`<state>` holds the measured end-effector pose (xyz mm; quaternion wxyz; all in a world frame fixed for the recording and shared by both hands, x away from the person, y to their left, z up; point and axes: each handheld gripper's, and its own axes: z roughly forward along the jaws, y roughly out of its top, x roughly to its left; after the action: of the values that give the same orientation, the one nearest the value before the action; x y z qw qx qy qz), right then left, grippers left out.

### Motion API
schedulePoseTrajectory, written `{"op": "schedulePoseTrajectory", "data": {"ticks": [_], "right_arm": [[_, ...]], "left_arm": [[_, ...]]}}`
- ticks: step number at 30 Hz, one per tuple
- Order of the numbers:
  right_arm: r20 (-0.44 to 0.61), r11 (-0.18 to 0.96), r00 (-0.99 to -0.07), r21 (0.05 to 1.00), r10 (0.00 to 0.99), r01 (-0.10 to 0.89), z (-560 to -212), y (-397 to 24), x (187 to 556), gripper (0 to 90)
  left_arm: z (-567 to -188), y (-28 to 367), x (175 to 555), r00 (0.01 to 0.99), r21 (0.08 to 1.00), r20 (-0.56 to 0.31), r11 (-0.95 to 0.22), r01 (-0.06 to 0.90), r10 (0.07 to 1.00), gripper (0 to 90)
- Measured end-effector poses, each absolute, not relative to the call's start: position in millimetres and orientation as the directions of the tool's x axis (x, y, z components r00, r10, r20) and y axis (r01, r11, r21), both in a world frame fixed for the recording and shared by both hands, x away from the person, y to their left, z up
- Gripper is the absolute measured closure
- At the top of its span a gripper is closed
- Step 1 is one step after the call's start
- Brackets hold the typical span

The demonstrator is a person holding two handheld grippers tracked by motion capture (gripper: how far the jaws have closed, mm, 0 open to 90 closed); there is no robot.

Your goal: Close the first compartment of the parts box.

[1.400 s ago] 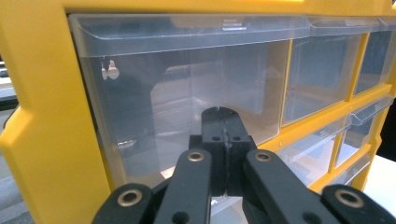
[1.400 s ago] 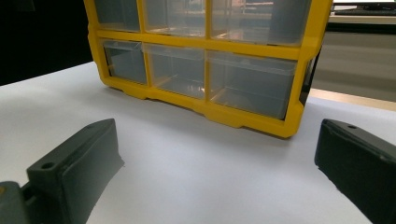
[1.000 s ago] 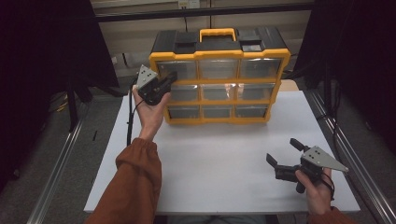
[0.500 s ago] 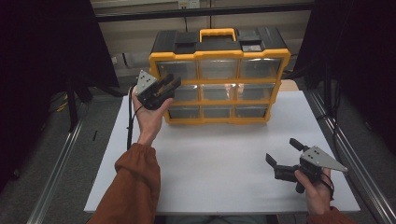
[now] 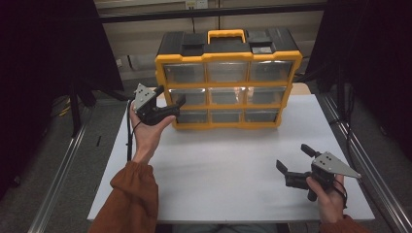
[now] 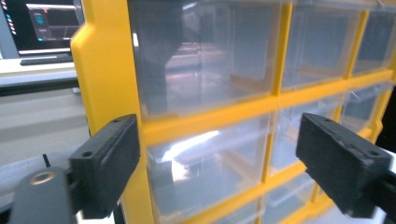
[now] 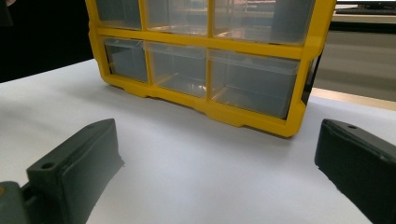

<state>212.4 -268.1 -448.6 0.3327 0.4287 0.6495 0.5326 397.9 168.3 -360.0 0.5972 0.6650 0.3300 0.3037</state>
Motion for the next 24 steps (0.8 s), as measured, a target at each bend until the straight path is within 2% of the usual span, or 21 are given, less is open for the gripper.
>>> {"op": "schedulePoseTrajectory", "data": {"ticks": [4,6,9,12,13,17,19,21,24], "right_arm": [[0.026,0.068,-0.413,0.975,0.910,0.212,-448.8,-267.6,212.9,0.0],[0.027,0.066,-0.412,0.975,0.911,0.210,-448.8,-267.5,212.9,0.0],[0.027,0.068,-0.414,0.974,0.910,0.214,-448.8,-267.5,213.0,0.0],[0.025,0.070,-0.413,0.974,0.911,0.213,-449.0,-267.4,213.3,0.0],[0.026,0.069,-0.411,0.974,0.911,0.214,-449.1,-267.5,213.4,0.0],[0.024,0.072,-0.409,0.973,0.912,0.218,-449.4,-267.6,213.8,0.0],[0.022,0.073,-0.409,0.974,0.912,0.215,-449.4,-267.6,213.9,0.0],[0.020,0.074,-0.410,0.974,0.912,0.212,-449.6,-267.2,214.3,0.0],[0.015,0.078,-0.406,0.975,0.914,0.210,-449.7,-267.2,214.2,0.0]], "left_arm": [[-370.0,171.4,391.2,0.599,0.993,-0.026,-0.049,0.108,0.800,4.7],[-376.2,172.6,387.2,0.607,0.992,-0.052,-0.031,0.125,0.793,4.3],[-382.9,176.8,382.6,0.614,0.990,-0.029,-0.062,0.127,0.789,3.0],[-391.2,179.9,377.6,0.621,0.988,-0.088,-0.011,0.154,0.779,2.7],[-392.3,184.2,376.5,0.630,0.986,-0.051,-0.061,0.154,0.775,2.6],[-401.6,191.8,367.5,0.618,0.987,-0.037,-0.068,0.145,0.785,2.7],[-405.9,194.1,364.9,0.610,0.988,-0.038,-0.061,0.140,0.791,2.7],[-409.7,196.4,362.3,0.611,0.988,-0.081,-0.019,0.155,0.787,3.0],[-414.2,200.7,356.7,0.611,0.987,-0.080,-0.022,0.158,0.788,3.3]]}}
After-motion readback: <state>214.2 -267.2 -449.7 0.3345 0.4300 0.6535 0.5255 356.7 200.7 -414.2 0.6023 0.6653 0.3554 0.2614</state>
